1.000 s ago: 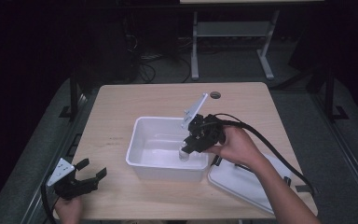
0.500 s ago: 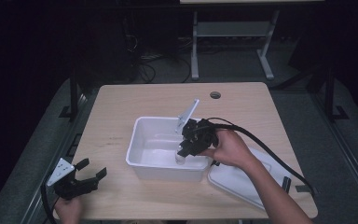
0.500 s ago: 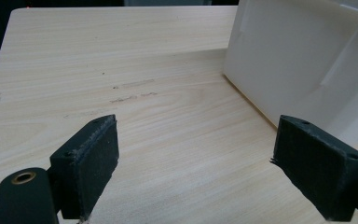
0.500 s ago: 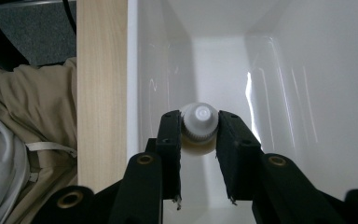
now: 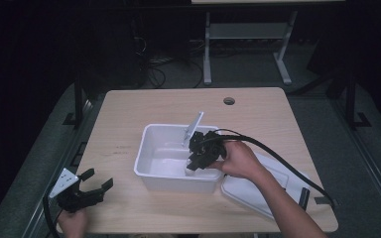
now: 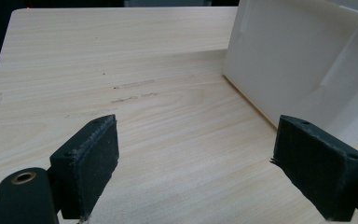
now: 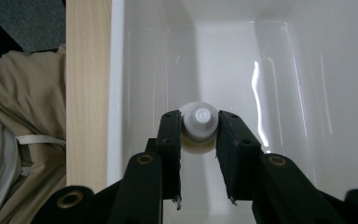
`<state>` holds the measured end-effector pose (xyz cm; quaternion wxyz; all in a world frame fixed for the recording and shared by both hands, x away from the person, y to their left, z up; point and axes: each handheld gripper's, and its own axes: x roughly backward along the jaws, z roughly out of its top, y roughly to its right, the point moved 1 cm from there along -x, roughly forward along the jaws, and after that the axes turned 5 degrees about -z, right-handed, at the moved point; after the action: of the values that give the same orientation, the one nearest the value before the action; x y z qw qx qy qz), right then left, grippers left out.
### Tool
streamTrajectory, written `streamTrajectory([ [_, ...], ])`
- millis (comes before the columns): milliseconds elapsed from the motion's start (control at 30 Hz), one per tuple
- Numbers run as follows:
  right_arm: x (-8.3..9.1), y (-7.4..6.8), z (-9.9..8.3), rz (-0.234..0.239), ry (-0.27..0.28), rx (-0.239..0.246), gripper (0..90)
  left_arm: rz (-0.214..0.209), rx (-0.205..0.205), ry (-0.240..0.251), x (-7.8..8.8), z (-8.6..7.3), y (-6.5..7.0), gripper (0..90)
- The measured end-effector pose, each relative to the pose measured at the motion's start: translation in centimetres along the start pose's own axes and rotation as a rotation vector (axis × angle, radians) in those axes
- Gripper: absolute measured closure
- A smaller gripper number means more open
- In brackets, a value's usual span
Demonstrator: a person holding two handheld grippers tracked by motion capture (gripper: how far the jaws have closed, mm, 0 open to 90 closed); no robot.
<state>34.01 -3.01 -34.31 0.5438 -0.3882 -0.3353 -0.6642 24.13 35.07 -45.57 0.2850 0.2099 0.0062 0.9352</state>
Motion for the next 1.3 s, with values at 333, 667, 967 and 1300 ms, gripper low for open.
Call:
streamTrajectory([
  [333, -1.3, 0.3, 0.0, 0.015, -0.028, 0.006, 70.7, 0.000, -0.002, 0.000, 0.0, 0.0, 0.0, 13.0],
  [667, -2.3, 0.4, 0.0, 0.026, -0.052, 0.014, 70.7, -0.002, 0.002, 0.002, 0.0, 0.0, 0.0, 13.0],
  [967, -3.0, 0.5, 0.0, 0.025, -0.074, 0.016, 70.7, 0.000, 0.002, 0.001, 0.0, 0.0, 0.0, 13.0],
  [1300, -3.7, 0.7, 0.0, 0.029, -0.100, 0.010, 70.7, 0.001, 0.003, 0.004, 0.1, 0.0, 0.0, 13.0],
])
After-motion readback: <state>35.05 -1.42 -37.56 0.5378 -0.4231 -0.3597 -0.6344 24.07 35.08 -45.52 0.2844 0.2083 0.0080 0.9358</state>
